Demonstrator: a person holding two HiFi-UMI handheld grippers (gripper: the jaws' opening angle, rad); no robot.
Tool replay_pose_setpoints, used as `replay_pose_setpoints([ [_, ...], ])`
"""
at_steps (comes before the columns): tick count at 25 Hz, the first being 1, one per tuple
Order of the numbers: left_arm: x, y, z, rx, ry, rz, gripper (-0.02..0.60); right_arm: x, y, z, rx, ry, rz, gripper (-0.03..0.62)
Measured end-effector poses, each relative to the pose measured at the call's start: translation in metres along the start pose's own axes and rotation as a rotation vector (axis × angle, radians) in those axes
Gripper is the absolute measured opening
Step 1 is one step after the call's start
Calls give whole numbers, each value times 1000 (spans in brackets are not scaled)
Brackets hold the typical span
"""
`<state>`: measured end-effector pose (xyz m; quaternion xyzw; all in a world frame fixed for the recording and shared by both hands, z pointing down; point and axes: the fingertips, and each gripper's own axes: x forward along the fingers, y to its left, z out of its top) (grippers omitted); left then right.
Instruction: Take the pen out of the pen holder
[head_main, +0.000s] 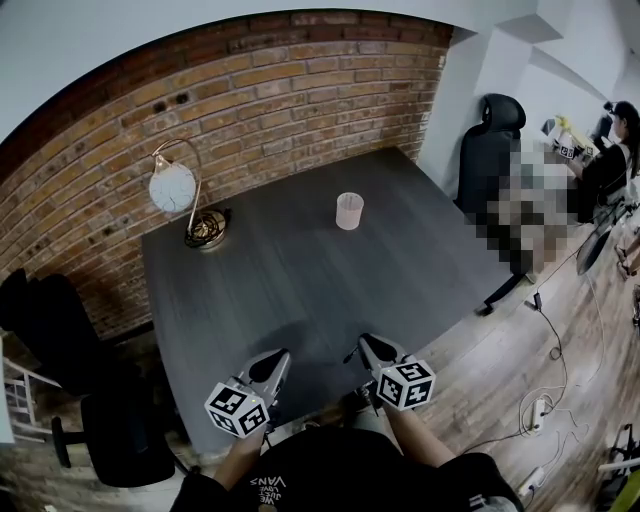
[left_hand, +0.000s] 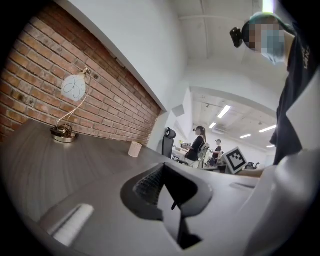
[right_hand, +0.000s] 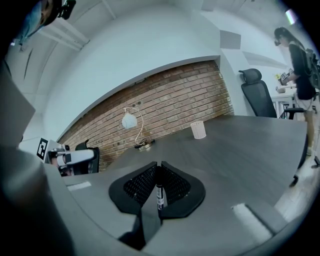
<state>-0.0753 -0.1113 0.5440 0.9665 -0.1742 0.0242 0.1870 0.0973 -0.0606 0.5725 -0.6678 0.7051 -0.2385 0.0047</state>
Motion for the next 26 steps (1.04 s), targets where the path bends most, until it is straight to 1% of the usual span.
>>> replay_pose_setpoints([
  [10, -5, 4, -4, -14, 6, 9, 52, 3, 8, -4, -4, 14, 21, 29],
  [26, 3, 5, -4, -20, 17, 3, 52, 7, 9, 10, -20, 4, 48, 28],
])
